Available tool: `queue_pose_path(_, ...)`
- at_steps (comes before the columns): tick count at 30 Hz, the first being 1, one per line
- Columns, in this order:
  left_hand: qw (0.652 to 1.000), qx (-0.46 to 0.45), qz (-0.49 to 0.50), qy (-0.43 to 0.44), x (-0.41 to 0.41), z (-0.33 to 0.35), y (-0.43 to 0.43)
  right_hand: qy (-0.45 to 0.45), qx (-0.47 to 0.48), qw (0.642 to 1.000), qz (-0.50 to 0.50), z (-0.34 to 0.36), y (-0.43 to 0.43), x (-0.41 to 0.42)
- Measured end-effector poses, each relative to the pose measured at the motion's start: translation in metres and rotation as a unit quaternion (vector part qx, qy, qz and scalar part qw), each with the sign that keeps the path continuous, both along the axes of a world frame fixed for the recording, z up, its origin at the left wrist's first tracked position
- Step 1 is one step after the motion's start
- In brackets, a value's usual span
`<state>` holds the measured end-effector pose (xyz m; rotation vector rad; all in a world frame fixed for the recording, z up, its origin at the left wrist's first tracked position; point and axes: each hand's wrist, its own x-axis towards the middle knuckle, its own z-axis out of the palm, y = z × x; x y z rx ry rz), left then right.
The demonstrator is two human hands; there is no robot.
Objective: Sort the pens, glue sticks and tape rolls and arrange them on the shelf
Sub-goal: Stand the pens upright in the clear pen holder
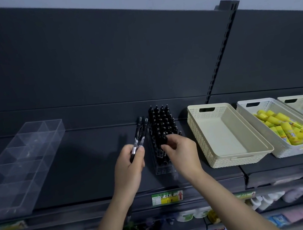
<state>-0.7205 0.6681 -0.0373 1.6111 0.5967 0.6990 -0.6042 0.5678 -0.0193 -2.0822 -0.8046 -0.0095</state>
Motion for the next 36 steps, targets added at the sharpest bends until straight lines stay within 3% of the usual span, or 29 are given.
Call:
queue_pose_path(11, 0.999, -0.043, -0.02, -0.002, -0.003, -0.005, 0.001, 0.042, -0.027, 0.999, -0.021, -0.014, 0.003, -0.007)
queue_pose_path(14, 0.999, -0.032, -0.041, 0.0, -0.006, -0.004, 0.0, 0.044, 0.019, 0.997, -0.06, -0.007, -0.008, -0.012)
queue_pose_path(16, 0.997, -0.032, -0.07, -0.013, -0.008, -0.001, -0.002, 0.099, 0.071, 0.992, -0.044, 0.002, -0.013, -0.017)
queue_pose_path(20, 0.985, -0.066, -0.149, -0.05, -0.006, 0.002, -0.012, 0.372, 0.197, 0.903, 0.088, 0.02, -0.013, -0.023)
queue_pose_path(25, 0.992, -0.032, -0.12, -0.014, -0.004, 0.0, -0.014, 0.432, 0.274, 0.854, 0.099, 0.026, -0.019, -0.018)
queue_pose_path(27, 0.996, 0.006, -0.083, 0.015, -0.004, -0.003, -0.01, 0.384, 0.303, 0.871, 0.032, 0.024, -0.02, -0.011)
queue_pose_path(28, 0.997, 0.022, -0.065, 0.027, -0.005, -0.005, -0.009, 0.321, 0.291, 0.901, -0.014, 0.023, -0.02, -0.006)
queue_pose_path(31, 0.998, 0.033, -0.031, 0.04, -0.007, -0.008, -0.007, 0.1, 0.146, 0.98, -0.09, 0.016, -0.018, 0.005)
queue_pose_path(36, 0.999, 0.002, -0.025, 0.041, -0.006, -0.01, -0.007, -0.002, 0.038, 0.997, -0.066, -0.003, -0.013, 0.003)
